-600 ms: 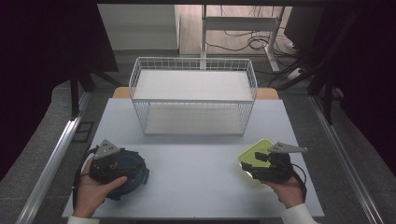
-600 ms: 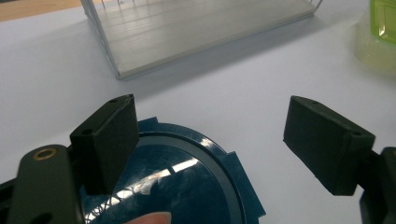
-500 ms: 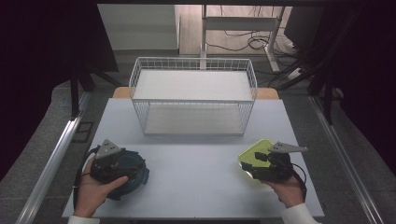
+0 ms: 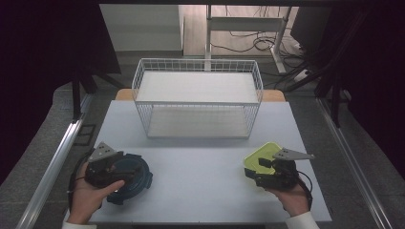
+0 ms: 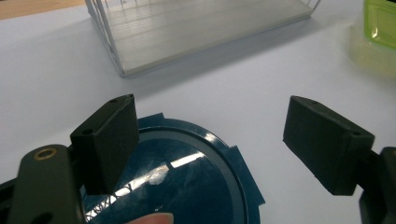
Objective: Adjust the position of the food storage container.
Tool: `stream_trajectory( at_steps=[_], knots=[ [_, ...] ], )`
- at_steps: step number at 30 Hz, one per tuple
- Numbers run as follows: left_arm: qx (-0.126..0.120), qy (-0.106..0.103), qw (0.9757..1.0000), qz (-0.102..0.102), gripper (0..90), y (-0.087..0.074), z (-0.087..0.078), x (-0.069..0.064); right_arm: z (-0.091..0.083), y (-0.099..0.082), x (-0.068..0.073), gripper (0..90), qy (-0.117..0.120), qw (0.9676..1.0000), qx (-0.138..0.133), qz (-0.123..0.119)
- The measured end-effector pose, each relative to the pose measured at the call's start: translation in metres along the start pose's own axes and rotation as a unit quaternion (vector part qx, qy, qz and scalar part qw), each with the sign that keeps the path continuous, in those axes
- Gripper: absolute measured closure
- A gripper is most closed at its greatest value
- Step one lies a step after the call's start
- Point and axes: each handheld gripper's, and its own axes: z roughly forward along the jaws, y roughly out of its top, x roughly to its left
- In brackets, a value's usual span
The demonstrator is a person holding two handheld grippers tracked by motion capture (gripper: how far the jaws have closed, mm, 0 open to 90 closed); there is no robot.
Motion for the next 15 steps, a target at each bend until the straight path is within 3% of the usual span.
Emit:
stream_trajectory(
  at_steps=[8, 15],
  knots=[
    [0.011, 0.016, 0.9996, -0.021, 25.4, 0.001, 0.002, 0.015, 0.006, 0.001, -0.004, 27.8, 0.0, 0.9999, 0.01, -0.004],
    [0.023, 0.011, 0.9996, -0.008, 44.6, 0.001, -0.007, 0.022, -0.001, -0.002, -0.002, 27.9, -0.007, 0.9999, 0.007, -0.003]
  ],
)
